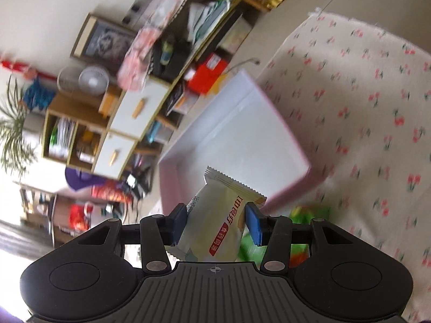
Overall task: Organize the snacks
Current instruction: 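Carry both snacks into the pink box and open both tools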
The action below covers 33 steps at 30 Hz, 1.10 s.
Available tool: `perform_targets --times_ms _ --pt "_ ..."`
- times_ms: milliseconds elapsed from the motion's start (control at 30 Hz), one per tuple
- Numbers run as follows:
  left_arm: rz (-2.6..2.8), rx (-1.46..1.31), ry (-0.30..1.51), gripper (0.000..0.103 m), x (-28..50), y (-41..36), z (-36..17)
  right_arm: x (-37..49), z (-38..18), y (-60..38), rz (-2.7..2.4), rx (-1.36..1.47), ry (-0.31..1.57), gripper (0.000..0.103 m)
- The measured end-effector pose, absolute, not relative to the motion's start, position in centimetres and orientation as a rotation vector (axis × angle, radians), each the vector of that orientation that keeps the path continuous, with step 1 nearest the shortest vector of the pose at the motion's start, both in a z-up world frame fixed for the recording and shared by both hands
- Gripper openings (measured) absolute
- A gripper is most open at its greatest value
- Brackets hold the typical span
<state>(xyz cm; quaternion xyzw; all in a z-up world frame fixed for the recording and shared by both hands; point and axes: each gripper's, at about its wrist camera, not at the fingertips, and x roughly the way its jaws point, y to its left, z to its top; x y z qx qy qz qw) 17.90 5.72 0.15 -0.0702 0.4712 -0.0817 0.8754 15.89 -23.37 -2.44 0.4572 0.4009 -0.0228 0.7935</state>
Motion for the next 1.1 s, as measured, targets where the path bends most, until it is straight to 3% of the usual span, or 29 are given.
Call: perform_targets --times_ms 367,867,933,1000,1067,1100 --pt "-0.183 -0.011 0.929 0.028 22.5 0.0 -1.6 18.2 -5.0 -26.1 -0.079 0.947 0.86 0.047" --pt "-0.087 0.008 0.879 0.03 24.0 -0.9 -2.1 18.7 -5.4 -26.4 -0.073 0.907 0.847 0.049" --pt "-0.085 0.001 0.882 0.033 24.1 -0.9 -2.2 18.8 -5.3 -26.3 -0.07 0.897 0.848 0.049" --pt "-0.088 0.003 0.892 0.052 24.2 -1.0 -2.3 18.8 -5.2 -26.2 -0.065 0.893 0.854 0.056" --pt "-0.084 0.019 0.889 0.063 24.0 -1.2 -2.2 18.8 -5.0 -26.1 -0.054 0.895 0.844 0.064" --pt "-0.083 0.025 0.89 0.064 24.1 -1.3 -2.3 18.8 -4.8 -26.0 -0.048 0.89 0.841 0.066"
